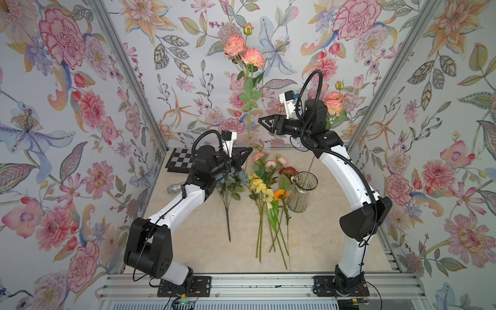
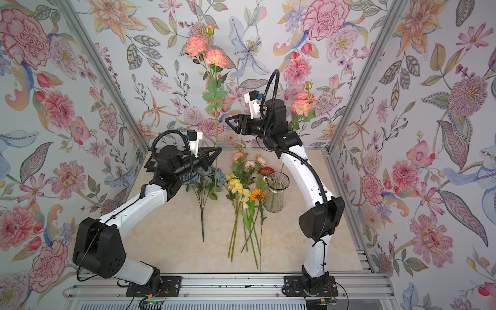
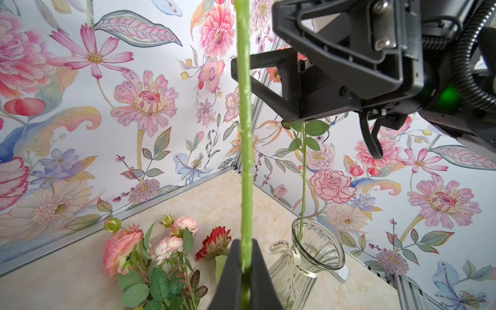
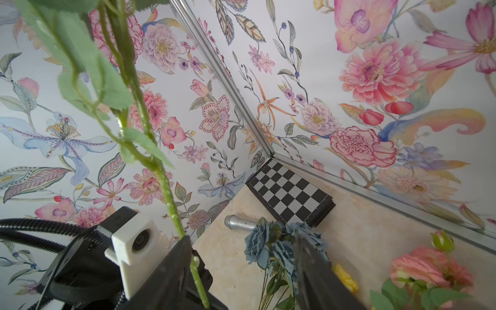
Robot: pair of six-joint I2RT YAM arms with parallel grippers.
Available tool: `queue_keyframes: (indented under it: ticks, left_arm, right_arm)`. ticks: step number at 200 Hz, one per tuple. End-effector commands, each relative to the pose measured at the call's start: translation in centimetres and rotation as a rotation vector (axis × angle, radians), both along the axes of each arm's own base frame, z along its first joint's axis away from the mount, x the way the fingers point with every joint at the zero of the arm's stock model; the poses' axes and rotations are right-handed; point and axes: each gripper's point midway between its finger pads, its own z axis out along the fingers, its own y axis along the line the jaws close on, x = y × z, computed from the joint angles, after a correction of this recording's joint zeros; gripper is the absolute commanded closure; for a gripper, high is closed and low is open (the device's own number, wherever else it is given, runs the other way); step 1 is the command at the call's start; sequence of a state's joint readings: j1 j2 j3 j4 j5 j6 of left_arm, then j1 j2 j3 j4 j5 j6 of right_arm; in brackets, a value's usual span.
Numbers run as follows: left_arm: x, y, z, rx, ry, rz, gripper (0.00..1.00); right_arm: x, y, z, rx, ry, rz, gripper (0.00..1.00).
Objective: Place the pink flowers into the vase
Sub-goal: Place the flower in the vase.
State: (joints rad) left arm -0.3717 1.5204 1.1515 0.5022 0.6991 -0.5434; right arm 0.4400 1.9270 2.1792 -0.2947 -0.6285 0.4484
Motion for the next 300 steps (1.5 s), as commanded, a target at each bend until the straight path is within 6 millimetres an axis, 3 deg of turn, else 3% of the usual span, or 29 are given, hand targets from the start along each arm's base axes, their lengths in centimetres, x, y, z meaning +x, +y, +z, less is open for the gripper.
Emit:
queue_keyframes:
  ticks: [1, 65, 123, 200, 246, 287, 300]
  left_arm:
    - [-0.3, 0.1, 1.0, -0.027, -0.026, 0.005, 1.00]
    - [-0.3, -0.1, 1.0, -0.016, -0.016, -0.005, 1.00]
    - [-0.5, -0.1, 1.1, -0.009, -0.011, -0.010, 1.00]
    - [-0.5, -0.4, 0.1, 0.019, 0.014, -0.020, 1.00]
    - [-0.4, -0.5, 0.0, 0.026, 0.014, -0.025, 0.99]
    - [-0.3, -0.6, -0.1, 0.025, 0.014, -0.026, 0.91]
    - [-0.2, -0.6, -0.3, 0.024, 0.017, -0.028, 0.84]
  right_arm:
    - [-1.7, 1.0, 1.1, 0.004, -0.051, 0.071, 0.38]
    - [-1.8, 4.1, 1.7, 0.037, -0.061, 0.152, 0.37]
    - [-1.0, 5.0, 2.2, 0.062, -0.071, 0.168, 0.38]
    - [-0.1, 5.6, 3.2, 0.093, -0.098, 0.168, 0.71]
    - [-0.4, 5.4, 3.5, 0.094, -0.101, 0.171, 0.97]
    - [-1.2, 4.3, 4.8, 0.087, -0.136, 0.151, 1.00]
    - [-1.5, 3.7, 5.3, 0.083, -0.149, 0.136, 1.00]
